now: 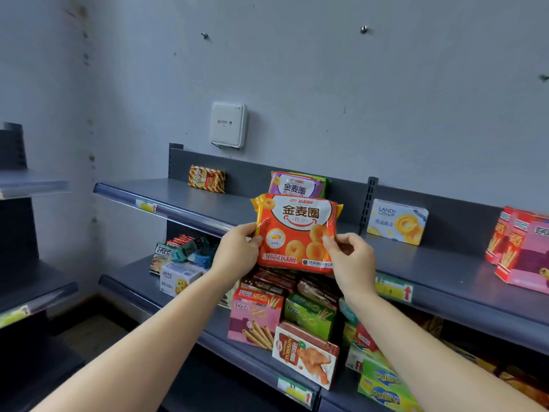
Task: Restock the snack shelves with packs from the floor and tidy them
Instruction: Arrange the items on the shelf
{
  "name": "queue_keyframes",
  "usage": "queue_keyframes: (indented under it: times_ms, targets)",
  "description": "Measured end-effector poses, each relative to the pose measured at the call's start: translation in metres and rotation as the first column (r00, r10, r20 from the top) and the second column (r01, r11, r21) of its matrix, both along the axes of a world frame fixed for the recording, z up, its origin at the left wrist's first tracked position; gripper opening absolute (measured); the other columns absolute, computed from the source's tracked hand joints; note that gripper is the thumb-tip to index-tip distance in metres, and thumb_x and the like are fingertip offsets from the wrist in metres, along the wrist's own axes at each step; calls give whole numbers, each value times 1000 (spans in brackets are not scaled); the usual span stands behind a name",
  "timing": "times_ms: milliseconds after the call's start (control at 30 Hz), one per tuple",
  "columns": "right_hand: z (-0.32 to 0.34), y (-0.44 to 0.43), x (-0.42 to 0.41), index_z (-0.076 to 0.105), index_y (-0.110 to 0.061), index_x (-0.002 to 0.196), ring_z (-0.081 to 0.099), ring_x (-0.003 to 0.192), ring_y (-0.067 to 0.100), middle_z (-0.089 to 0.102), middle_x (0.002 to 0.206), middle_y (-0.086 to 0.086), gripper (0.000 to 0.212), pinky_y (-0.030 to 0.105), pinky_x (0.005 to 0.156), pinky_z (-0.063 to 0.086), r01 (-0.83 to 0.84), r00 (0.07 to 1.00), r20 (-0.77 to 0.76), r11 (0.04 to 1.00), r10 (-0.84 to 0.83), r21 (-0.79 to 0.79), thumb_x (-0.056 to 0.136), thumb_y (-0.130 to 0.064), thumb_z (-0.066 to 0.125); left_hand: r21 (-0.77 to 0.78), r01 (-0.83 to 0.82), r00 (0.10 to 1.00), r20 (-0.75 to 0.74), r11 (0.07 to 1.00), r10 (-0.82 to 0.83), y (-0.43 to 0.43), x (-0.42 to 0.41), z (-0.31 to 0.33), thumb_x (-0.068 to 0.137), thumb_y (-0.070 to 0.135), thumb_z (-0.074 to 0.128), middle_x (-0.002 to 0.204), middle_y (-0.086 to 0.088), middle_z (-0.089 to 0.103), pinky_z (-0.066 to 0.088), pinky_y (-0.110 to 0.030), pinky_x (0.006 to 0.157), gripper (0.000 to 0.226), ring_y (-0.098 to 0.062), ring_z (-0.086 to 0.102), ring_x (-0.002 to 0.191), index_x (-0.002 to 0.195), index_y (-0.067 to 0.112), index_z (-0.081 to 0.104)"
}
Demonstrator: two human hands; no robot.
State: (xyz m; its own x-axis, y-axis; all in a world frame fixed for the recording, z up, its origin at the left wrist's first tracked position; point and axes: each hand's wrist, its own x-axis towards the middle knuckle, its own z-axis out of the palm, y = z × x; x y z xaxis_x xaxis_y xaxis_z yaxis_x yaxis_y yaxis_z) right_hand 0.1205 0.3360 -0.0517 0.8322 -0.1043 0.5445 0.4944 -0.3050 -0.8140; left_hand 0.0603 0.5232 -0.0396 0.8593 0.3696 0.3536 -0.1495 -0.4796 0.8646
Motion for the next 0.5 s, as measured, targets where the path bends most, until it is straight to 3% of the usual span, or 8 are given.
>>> queue_keyframes:
  times_ms: [133,300,400,500]
  targets:
    - [11,17,43,65,-14,82,63,80,17,67,81,-2,15,32,72,52,21,1000,8,1000,-21,6,87,-28,68,-18,28,1000,10,999,-27,19,46,9,98,24,50,105,1,71,57,-40,84,25,-16,68,91,118,20,65]
    - [15,39,93,68,-15,88,65,82,14,69,85,-3,15,31,71,54,72,997,-9,996,-72,-53,87,-30,68,-3,75,997,17,997,-75,48,110,16,98,24,52,103,3,69,53,-25,70,26,-13,67,88,121,20,63]
    - [14,51,119,67,-16,83,65,82,18,69,84,-1,9,35,73,55,121,992,-35,991,-124,-59,86,-25,69,25,119,993,4,993,-119,67,146,17,96,22,55,106,0,70,56,-34,78,25,-17,67,91,119,19,65]
    - [13,63,139,65,-19,79,66,82,18,69,83,-2,8,37,76,56,184,980,-59,981,-188,-66,85,-22,70,33,164,986,-1,986,-164,82,180,18,94,20,58,109,0,70,56,-33,76,28,-17,67,93,121,18,64]
